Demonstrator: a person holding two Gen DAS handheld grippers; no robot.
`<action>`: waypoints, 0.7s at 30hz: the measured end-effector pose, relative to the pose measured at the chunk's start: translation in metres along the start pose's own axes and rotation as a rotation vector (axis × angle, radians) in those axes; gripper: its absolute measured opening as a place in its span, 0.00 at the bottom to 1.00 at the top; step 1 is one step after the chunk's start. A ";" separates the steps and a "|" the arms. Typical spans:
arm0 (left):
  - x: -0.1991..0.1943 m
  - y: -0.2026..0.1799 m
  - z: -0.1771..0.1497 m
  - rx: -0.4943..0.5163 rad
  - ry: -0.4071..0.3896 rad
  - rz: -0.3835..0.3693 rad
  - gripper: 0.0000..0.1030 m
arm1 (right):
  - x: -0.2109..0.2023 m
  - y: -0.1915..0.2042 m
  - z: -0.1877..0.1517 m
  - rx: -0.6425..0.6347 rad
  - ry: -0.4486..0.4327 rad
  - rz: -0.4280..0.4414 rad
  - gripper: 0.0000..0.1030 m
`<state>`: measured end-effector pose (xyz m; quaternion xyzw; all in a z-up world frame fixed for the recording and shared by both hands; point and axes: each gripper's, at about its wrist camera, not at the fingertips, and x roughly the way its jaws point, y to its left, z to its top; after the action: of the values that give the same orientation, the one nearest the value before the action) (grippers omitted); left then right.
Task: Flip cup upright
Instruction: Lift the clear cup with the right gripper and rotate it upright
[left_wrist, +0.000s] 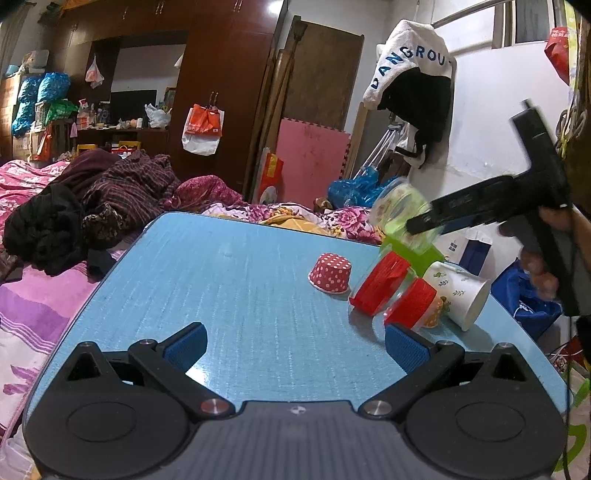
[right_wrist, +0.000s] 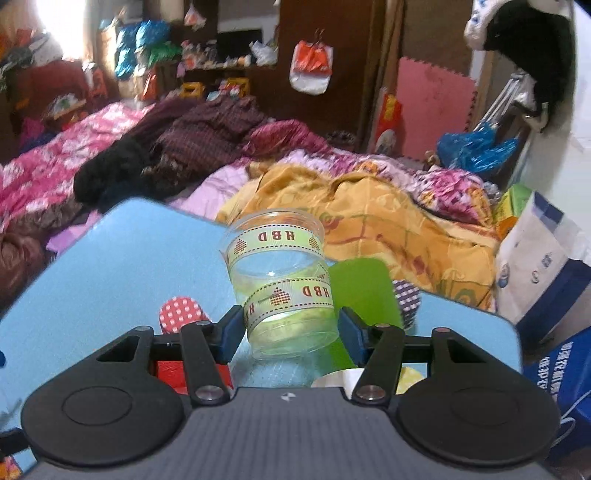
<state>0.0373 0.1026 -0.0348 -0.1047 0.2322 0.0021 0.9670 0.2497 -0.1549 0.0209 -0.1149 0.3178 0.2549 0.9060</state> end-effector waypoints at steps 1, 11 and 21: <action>0.000 0.000 0.000 -0.001 -0.002 -0.003 1.00 | -0.006 0.000 0.000 0.007 -0.011 -0.004 0.55; -0.003 -0.003 0.000 -0.020 -0.001 -0.029 1.00 | -0.082 -0.002 -0.052 0.134 -0.095 0.013 0.56; -0.001 -0.019 -0.002 -0.034 0.043 -0.063 1.00 | -0.063 0.008 -0.113 0.247 -0.033 0.089 0.56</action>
<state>0.0369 0.0836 -0.0324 -0.1284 0.2497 -0.0266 0.9594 0.1451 -0.2144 -0.0271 0.0159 0.3364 0.2558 0.9062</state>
